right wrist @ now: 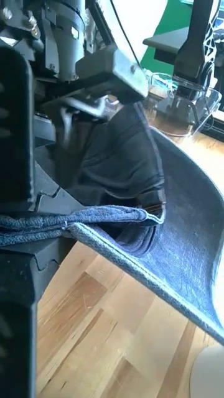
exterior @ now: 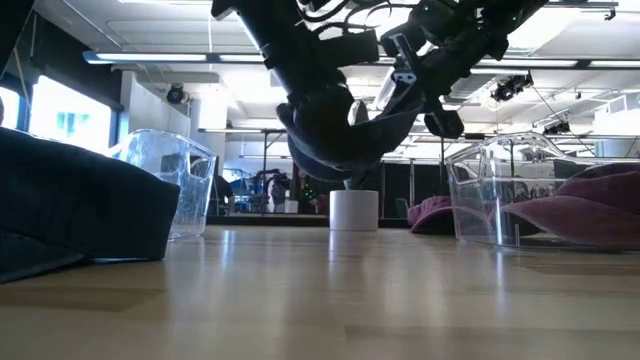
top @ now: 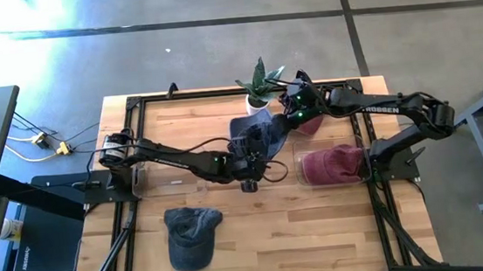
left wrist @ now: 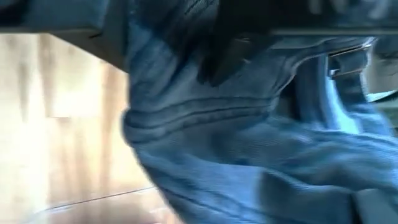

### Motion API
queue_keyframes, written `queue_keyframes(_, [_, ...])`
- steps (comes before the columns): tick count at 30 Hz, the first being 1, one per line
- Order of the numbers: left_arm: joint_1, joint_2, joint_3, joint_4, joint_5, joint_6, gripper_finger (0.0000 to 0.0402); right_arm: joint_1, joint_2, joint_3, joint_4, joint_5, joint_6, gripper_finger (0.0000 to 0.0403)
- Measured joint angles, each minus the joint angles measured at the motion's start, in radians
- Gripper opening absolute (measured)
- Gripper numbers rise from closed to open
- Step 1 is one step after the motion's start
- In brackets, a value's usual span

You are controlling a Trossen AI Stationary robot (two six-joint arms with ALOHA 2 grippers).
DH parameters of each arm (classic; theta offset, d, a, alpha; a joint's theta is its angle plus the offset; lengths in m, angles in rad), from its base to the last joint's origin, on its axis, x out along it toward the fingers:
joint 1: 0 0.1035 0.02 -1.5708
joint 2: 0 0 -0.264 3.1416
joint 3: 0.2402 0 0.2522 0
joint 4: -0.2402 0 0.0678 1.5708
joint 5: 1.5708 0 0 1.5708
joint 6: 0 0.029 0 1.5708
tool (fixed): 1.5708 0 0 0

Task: Pick & Place hat
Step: Put the top blue cap into the left transparent bin

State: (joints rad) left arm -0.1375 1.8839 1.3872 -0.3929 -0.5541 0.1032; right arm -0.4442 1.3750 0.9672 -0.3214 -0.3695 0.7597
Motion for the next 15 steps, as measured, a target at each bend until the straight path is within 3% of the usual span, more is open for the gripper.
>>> queue_keyframes(6, [0.001, 0.000, 0.058, -0.045, 0.165, 0.002, 0.0016, 0.001, 0.000, 0.000, 0.003, -0.024, -0.008, 0.0024])
queue_keyframes(12, [0.030, 0.000, 0.207, -0.180, 0.303, 0.020, 0.0014, 0.001, 0.000, 0.000, 0.005, -0.043, -0.043, 0.0021])
queue_keyframes(15, [0.055, 0.000, 0.278, -0.296, 0.374, 0.013, 0.0004, 0.000, 0.000, 0.000, 0.009, -0.046, -0.058, 0.0044])
